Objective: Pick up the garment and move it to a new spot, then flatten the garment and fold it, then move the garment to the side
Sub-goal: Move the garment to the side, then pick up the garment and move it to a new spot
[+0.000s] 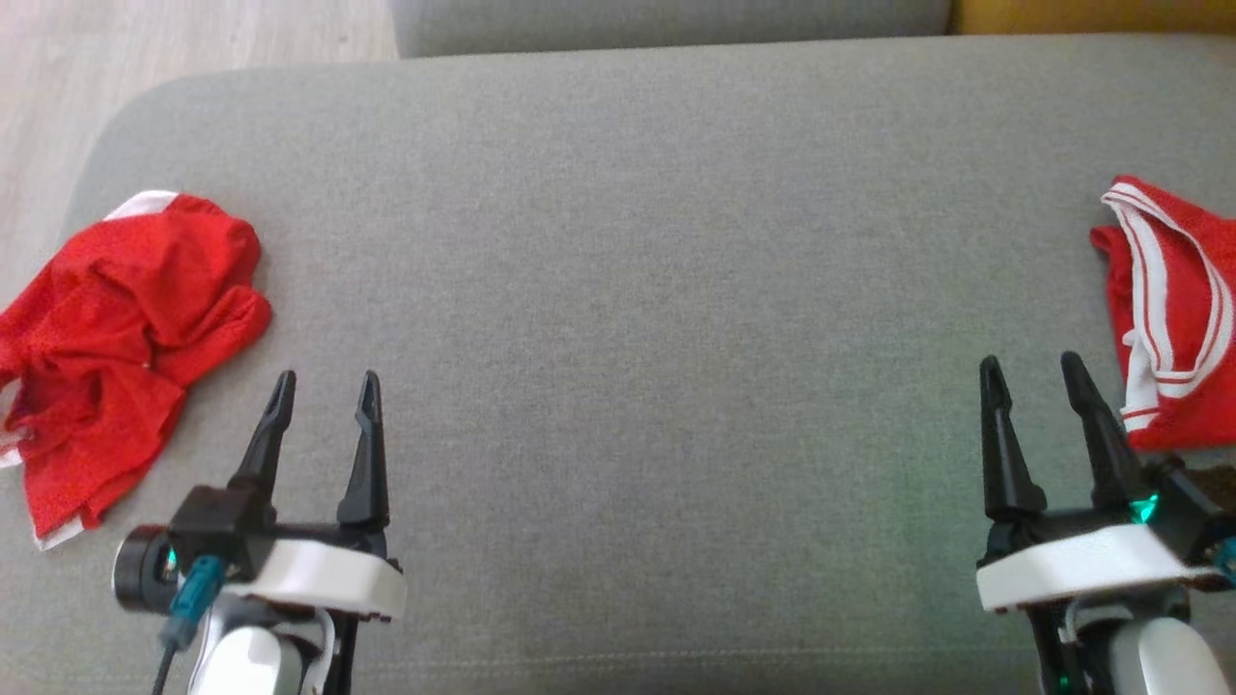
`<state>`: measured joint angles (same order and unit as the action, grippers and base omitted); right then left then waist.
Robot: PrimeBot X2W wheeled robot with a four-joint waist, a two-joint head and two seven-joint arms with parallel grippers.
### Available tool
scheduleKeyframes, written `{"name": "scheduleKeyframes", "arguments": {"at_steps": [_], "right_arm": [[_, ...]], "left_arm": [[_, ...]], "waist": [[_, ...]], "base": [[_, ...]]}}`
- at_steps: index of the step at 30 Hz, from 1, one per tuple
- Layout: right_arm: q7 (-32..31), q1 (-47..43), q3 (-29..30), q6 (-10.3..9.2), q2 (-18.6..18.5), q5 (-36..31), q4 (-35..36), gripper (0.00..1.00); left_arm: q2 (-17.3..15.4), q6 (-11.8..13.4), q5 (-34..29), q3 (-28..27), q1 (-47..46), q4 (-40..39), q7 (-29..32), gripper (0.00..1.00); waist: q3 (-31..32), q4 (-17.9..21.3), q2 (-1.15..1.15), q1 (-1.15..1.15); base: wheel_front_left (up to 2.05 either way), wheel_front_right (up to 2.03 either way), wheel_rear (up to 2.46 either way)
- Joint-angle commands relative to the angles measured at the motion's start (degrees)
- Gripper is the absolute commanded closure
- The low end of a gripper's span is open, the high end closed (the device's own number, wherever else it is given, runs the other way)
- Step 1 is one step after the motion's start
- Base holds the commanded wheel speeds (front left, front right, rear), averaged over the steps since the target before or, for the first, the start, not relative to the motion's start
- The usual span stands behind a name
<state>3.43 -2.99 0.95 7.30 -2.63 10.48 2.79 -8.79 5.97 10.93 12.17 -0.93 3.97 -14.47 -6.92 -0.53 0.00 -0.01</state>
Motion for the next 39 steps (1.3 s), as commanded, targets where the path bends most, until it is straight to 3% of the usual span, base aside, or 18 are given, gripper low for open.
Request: {"name": "scheduleKeyframes", "arguments": {"at_steps": [1,24,30,39], "right_arm": [[-0.1,0.8,-1.1,0.19,-0.3,0.3,2.3,0.0],[-1.4,-0.8,-0.7,0.19,-0.2,0.1,4.7,0.0],[-1.9,-1.2,-0.2,0.19,-0.2,-0.7,6.5,0.0],[-4.6,-1.1,-0.6,0.19,-0.2,-2.5,9.9,0.0]], "left_arm": [[-0.6,-0.3,0.3,-2.2,-1.3,-1.7,-0.5,0.0],[-1.1,-0.2,0.3,-1.3,-1.6,-1.2,-0.5,0.0],[-0.4,-0.4,0.0,-0.7,-3.0,-1.5,-0.5,0.0],[1.1,-1.3,-0.1,-1.2,-5.0,-1.6,-0.5,0.0]], "waist": [[0.2,0.1,0.0,0.01],[0.3,-0.2,0.0,0.01],[0.3,-5.0,0.0,0.01],[0.4,-17.5,0.0,0.01]], "base": [[0.0,0.0,0.0],[0.0,0.0,0.0],[0.0,0.0,0.0],[0.0,0.0,0.0]]}}
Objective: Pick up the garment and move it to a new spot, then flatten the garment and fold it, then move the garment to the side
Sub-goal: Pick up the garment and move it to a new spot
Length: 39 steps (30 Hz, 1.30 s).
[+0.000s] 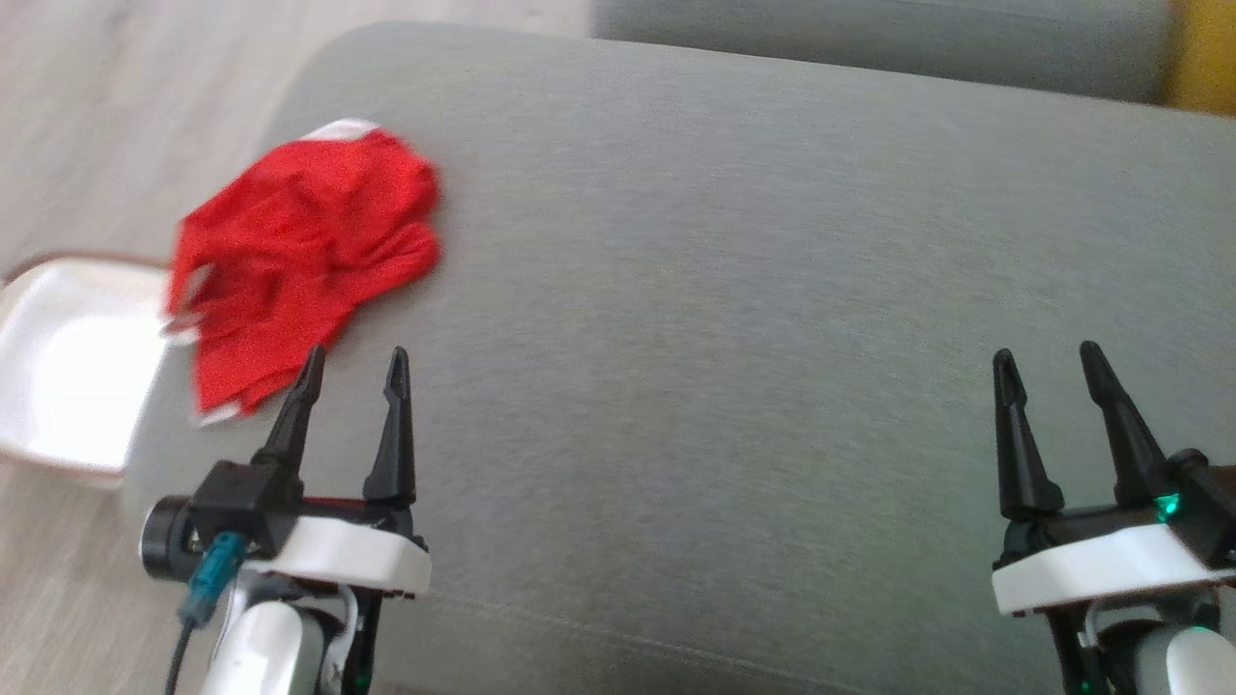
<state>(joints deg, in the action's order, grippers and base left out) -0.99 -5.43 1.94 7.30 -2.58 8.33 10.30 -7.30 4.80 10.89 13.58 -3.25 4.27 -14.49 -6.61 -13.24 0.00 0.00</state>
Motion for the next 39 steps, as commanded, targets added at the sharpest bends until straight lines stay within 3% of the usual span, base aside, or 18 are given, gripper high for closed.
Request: {"name": "scheduleKeyframes", "arguments": {"at_steps": [1,4,12,26,31,39], "right_arm": [[-0.5,1.5,-1.8,0.19,-0.3,-0.6,2.6,0.0],[-1.3,2.0,-2.6,0.19,-0.3,-0.8,3.4,0.0],[-2.4,2.2,-3.0,0.19,-0.3,-1.2,4.3,0.0],[-4.8,3.8,-3.4,0.19,-0.3,-2.6,6.1,0.0],[-7.7,5.7,-3.6,0.19,-1.5,-4.0,8.8,0.0],[-11.3,8.7,-3.6,0.19,-4.6,-4.5,12.5,0.0]], "left_arm": [[-0.3,-0.2,-0.1,-2.9,-2.9,-1.9,-0.5,0.0],[0.2,-0.6,-0.2,-4.1,-3.1,-1.9,-0.5,0.0],[1.1,-1.6,-0.5,-5.7,-3.4,-1.9,-0.5,0.0],[3.4,-4.2,-0.4,-6.5,-7.4,1.0,-0.5,0.0],[4.0,-6.3,2.3,-6.4,-15.5,9.8,-0.5,0.0],[4.3,-9.5,7.4,-7.3,-31.2,35.4,-0.5,0.0]], "waist": [[0.0,-6.1,0.0,0.0],[0.1,-10.2,0.0,0.0],[-0.3,-14.5,0.0,0.0],[-4.8,-14.5,0.0,0.0],[-10.6,-13.0,0.0,0.0],[-18.3,-10.6,0.0,0.0]], "base": [[0.0,0.0,0.0],[0.0,0.0,0.0],[0.0,0.0,0.0],[0.0,0.0,0.0],[0.0,0.0,0.0],[0.0,0.0,0.0]]}}
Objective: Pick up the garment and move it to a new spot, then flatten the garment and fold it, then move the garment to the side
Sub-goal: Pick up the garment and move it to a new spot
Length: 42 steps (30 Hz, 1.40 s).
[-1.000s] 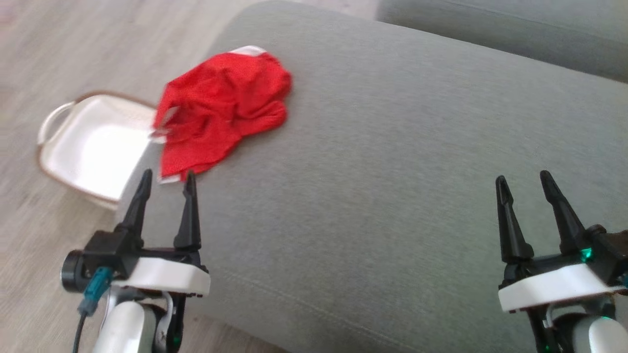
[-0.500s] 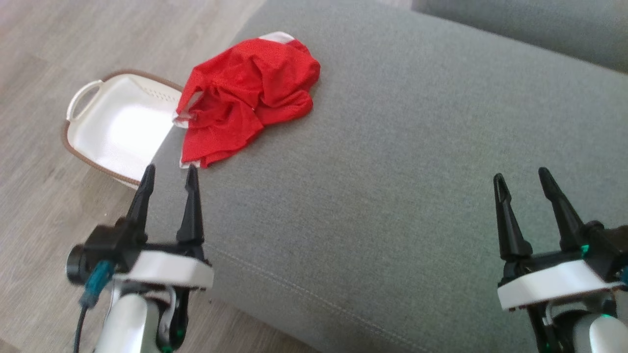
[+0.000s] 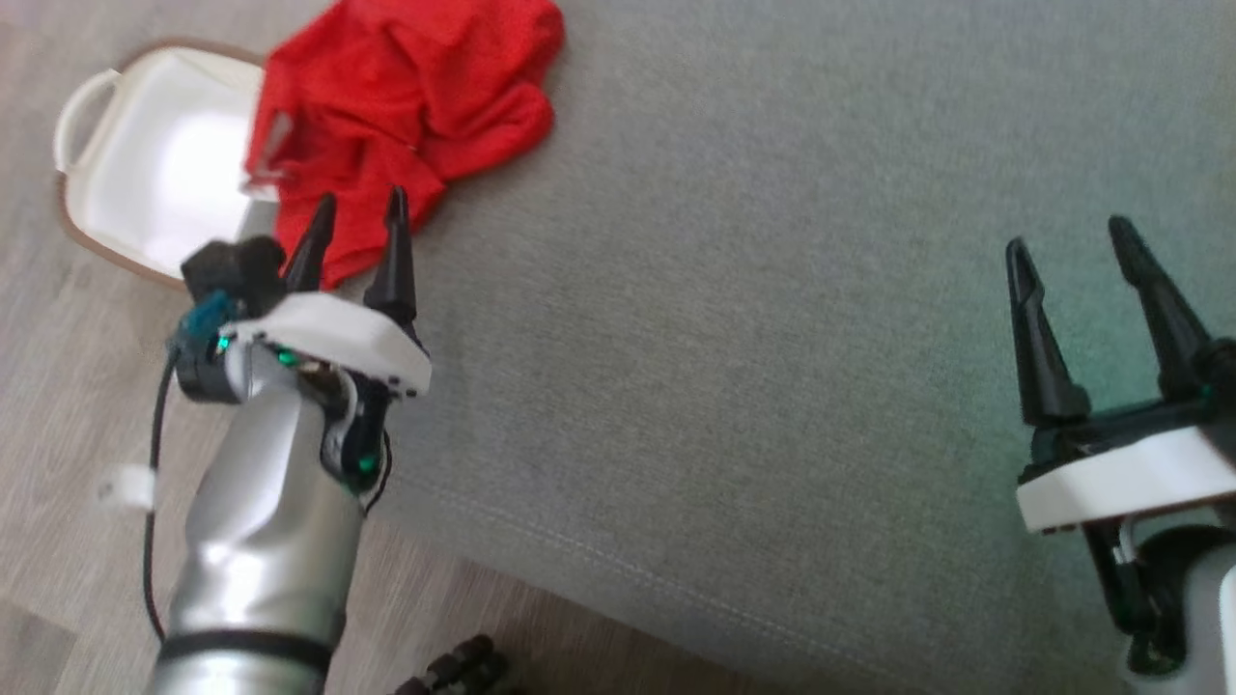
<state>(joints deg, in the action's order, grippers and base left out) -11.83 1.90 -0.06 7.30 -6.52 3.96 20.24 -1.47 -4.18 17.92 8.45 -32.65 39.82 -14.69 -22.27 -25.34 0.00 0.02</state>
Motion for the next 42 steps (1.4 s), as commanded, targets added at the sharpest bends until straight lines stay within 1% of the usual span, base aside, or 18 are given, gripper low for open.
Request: {"name": "scheduleKeyframes", "arguments": {"at_steps": [1,4,8,9,10,11,12,15,18,22,25,29,32,36,42], "right_arm": [[-0.6,1.6,-1.6,0.19,-0.9,-0.1,2.8,0.0],[-1.1,2.3,-1.6,0.19,-1.4,0.0,3.4,0.0],[-1.2,3.1,-1.8,0.19,-1.6,0.2,3.4,0.0],[-1.1,3.2,-1.9,0.19,-1.5,0.3,3.3,0.0],[-1.0,3.4,-1.9,0.19,-1.4,0.3,3.2,0.0],[-1.0,3.4,-1.9,0.19,-1.4,0.3,3.2,0.0],[-0.7,3.6,-1.9,0.19,-1.2,0.4,3.0,0.0],[0.4,3.9,-1.8,0.19,-0.8,0.6,2.1,0.0],[2.1,4.0,-2.0,0.19,-0.5,0.8,0.8,0.0],[4.5,3.8,-2.7,0.19,-0.1,1.0,-1.4,0.0],[6.3,3.3,-3.2,0.19,0.3,1.5,-3.5,0.0],[8.0,1.6,-3.2,0.19,1.3,2.4,-6.0,0.0],[8.8,-0.3,-3.0,0.19,1.9,2.9,-7.1,0.0],[9.3,-2.7,-2.2,0.19,2.6,3.4,-7.6,0.0],[9.6,-4.4,-1.5,0.19,3.3,4.1,-7.2,0.0]], "left_arm": [[-1.6,-0.9,1.0,-2.2,-3.6,3.0,-0.3,0.0],[-1.7,-1.8,2.0,-1.8,-8.4,12.1,1.0,0.0],[-2.3,-2.5,2.9,-1.3,-13.2,21.0,3.0,0.0],[-2.5,-2.6,3.1,-1.2,-14.1,22.7,3.4,0.11],[-2.7,-2.8,3.4,-1.2,-14.9,23.7,3.1,0.75],[-2.7,-2.8,3.4,-1.2,-14.9,23.7,3.1,0.75],[-3.0,-2.8,3.6,-1.3,-15.5,24.4,2.4,1.0],[-4.1,-3.0,3.5,-1.2,-16.0,25.4,0.7,1.0],[-5.3,-2.3,3.1,-1.9,-15.2,23.7,-0.2,1.0],[-6.8,0.3,1.8,-4.9,-10.0,12.9,-0.3,1.0],[-7.4,2.0,-0.1,-7.0,-3.6,3.9,-0.3,1.0],[-7.8,3.7,-2.4,-8.8,5.3,-6.3,-0.3,1.0],[-7.8,4.3,-3.7,-9.1,10.9,-12.4,-0.3,1.0],[-7.4,4.8,-4.9,-8.0,16.4,-18.8,-0.2,1.0],[-6.6,4.3,-5.7,-5.1,19.2,-26.5,1.9,1.0]], "waist": [[-3.2,1.8,0.0,-0.02],[-4.6,2.2,0.0,-0.02],[-5.5,2.9,0.0,-0.02],[-5.6,3.1,0.0,-0.02],[-5.7,3.3,0.0,-0.02],[-5.7,3.3,0.0,-0.02],[-5.7,3.4,0.0,-0.02],[-4.8,4.1,0.0,-0.02],[-3.0,4.9,0.0,-0.02],[1.2,6.4,0.0,-0.02],[5.3,8.3,0.0,-0.02],[10.2,11.0,0.0,-0.02],[13.2,12.7,0.0,-0.02],[15.5,14.7,0.0,-0.02],[15.3,18.2,0.0,-0.02]], "base": [[0.0,0.0,0.0],[0.0,0.0,0.0],[0.0,0.0,0.0],[0.0,0.0,0.0],[0.0,0.0,0.0],[0.0,0.0,0.0],[0.0,0.0,0.0],[0.0,0.0,0.0],[0.0,0.0,0.0],[0.0,0.0,0.0],[0.0,0.0,0.0],[0.0,0.0,0.0],[0.0,0.0,0.0],[0.0,0.0,0.0],[0.0,0.0,0.0]]}}
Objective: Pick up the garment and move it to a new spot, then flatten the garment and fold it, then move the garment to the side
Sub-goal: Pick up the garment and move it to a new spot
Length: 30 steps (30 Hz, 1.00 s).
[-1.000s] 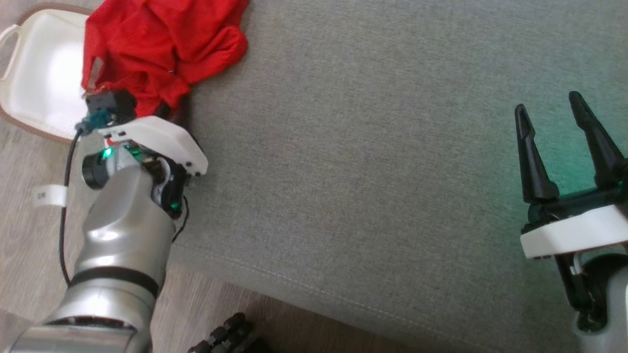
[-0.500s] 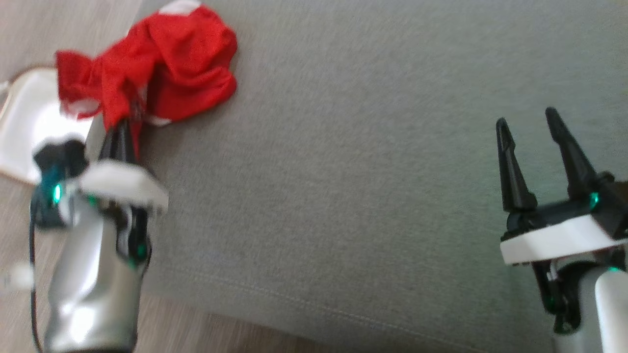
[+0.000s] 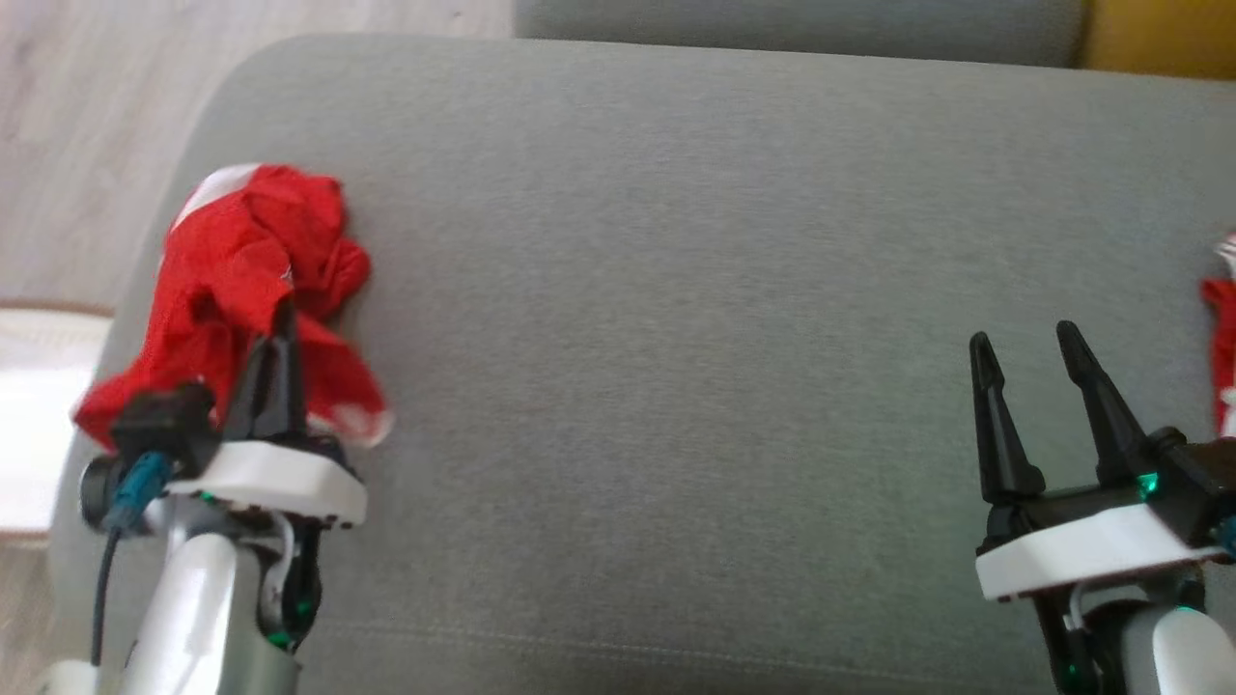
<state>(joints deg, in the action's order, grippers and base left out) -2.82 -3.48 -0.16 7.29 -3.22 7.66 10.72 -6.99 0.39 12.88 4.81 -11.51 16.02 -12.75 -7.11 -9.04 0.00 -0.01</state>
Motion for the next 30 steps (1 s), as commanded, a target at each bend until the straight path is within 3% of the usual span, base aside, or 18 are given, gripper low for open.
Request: {"name": "scheduleKeyframes", "arguments": {"at_steps": [1,15,17,25,26,27,28,30], "right_arm": [[0.8,1.1,-1.4,0.2,0.1,0.5,2.4,0.0],[3.7,3.8,-3.3,0.2,0.3,3.8,1.7,0.0],[4.7,4.3,-3.8,0.2,0.3,4.7,0.9,0.0],[7.1,4.6,-3.8,0.2,0.3,6.2,-1.3,0.0],[7.3,4.6,-3.8,0.2,0.3,6.3,-1.5,0.0],[7.4,4.6,-3.7,0.2,0.3,6.3,-1.6,0.0],[7.5,4.6,-3.6,0.2,0.3,6.3,-1.8,0.0],[7.6,4.8,-3.6,0.2,0.3,6.1,-2.0,0.0]], "left_arm": [[-0.9,-0.5,-0.8,-0.8,-2.1,-3.6,0.4,1.0],[2.7,-4.8,-2.6,11.5,-12.8,-6.6,2.7,1.0],[3.3,-5.1,-2.5,13.8,-16.1,-5.4,2.7,1.0],[3.9,-5.4,-1.1,18.3,-19.5,1.3,2.8,1.0],[3.9,-5.4,-0.9,18.6,-19.5,2.3,2.9,0.95],[3.9,-5.3,-0.7,18.9,-19.5,3.2,2.8,0.21],[3.9,-5.3,-0.6,19.3,-19.5,4.0,2.7,0.0],[4.0,-5.4,-0.6,20.3,-19.6,4.6,1.8,0.0]], "waist": [[-0.1,2.6,0.0,0.01],[-5.8,18.9,0.0,0.01],[-7.6,22.9,0.0,0.01],[-10.4,27.7,0.0,0.01],[-10.6,27.7,0.0,0.01],[-10.7,27.5,0.0,0.01],[-10.8,27.2,0.0,0.01],[-10.9,26.1,0.0,0.01]], "base": [[0.0,0.0,0.0],[0.0,0.0,0.0],[0.0,0.0,0.0],[0.0,0.0,0.0],[0.0,0.0,0.0],[0.0,0.0,0.0],[0.0,0.0,0.0],[0.0,0.0,0.0]]}}
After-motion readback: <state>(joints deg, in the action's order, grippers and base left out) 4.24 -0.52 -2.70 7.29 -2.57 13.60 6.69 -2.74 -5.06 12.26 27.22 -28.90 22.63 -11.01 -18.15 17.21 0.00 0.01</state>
